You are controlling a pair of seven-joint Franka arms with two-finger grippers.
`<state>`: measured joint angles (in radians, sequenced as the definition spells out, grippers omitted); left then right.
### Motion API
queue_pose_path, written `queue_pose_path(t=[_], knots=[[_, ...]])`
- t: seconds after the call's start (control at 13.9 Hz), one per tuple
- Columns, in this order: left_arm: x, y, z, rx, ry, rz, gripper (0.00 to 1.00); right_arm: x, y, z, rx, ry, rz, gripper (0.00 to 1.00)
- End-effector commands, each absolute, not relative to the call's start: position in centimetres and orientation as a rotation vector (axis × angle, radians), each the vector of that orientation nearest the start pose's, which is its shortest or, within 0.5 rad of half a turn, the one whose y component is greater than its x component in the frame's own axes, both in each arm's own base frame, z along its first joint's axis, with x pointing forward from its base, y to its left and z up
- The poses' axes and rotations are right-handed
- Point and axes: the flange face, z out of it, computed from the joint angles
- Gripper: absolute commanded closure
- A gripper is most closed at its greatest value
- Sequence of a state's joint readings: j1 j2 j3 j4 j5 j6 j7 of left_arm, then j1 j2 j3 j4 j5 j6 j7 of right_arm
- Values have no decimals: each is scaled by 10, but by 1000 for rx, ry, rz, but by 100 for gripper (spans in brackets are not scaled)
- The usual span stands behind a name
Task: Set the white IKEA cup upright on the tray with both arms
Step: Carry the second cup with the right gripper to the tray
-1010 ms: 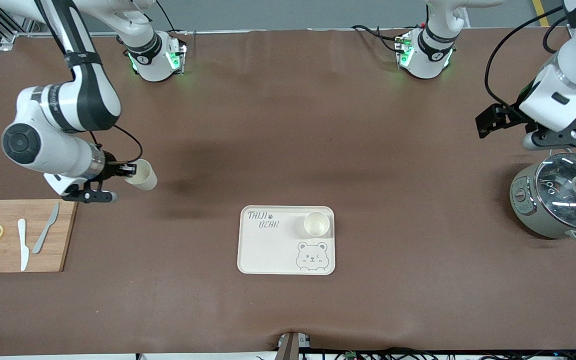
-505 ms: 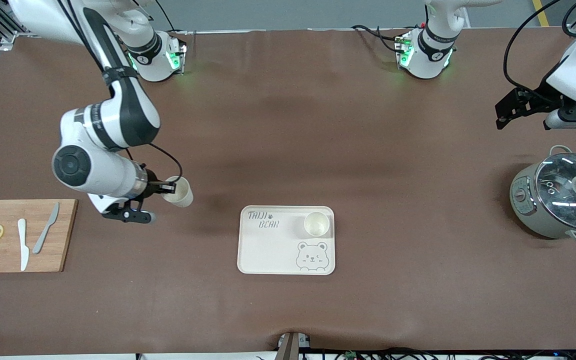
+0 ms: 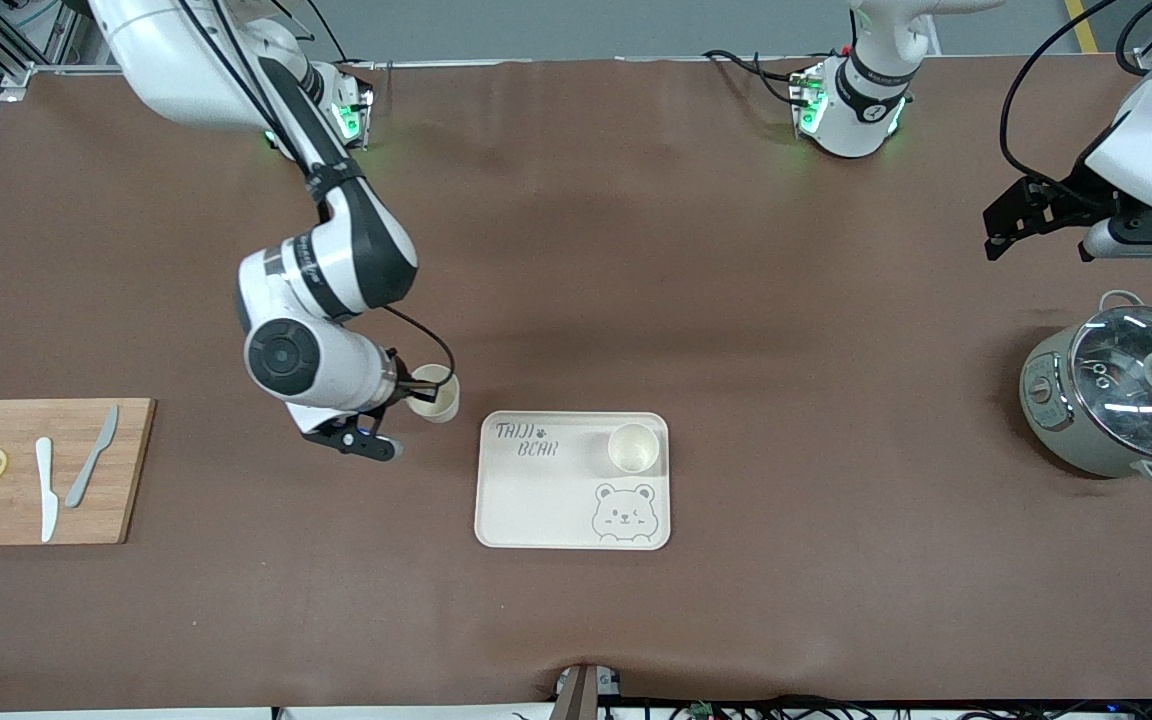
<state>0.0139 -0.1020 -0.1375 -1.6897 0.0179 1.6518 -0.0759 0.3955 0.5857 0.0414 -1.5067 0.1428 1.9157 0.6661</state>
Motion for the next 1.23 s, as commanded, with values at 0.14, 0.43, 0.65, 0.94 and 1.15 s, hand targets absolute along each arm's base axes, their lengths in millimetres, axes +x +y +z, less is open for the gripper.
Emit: queue_pose_path(t=[0.14, 0.43, 0.65, 0.94, 1.15], knots=[[528, -69, 643, -3132, 31, -128, 0, 631, 336, 308, -2974, 538, 304, 100], [529, -68, 646, -3133, -48, -138, 0, 630, 359, 278, -2942, 579, 239, 100], [532, -67, 640, -3132, -48, -122, 0, 630, 367, 263, -2936, 574, 213, 100], [535, -66, 635, -3131, -26, -105, 0, 636, 366, 238, -2922, 586, 170, 100], [535, -68, 633, -3131, -24, -100, 0, 640, 360, 233, -2923, 597, 170, 100]])
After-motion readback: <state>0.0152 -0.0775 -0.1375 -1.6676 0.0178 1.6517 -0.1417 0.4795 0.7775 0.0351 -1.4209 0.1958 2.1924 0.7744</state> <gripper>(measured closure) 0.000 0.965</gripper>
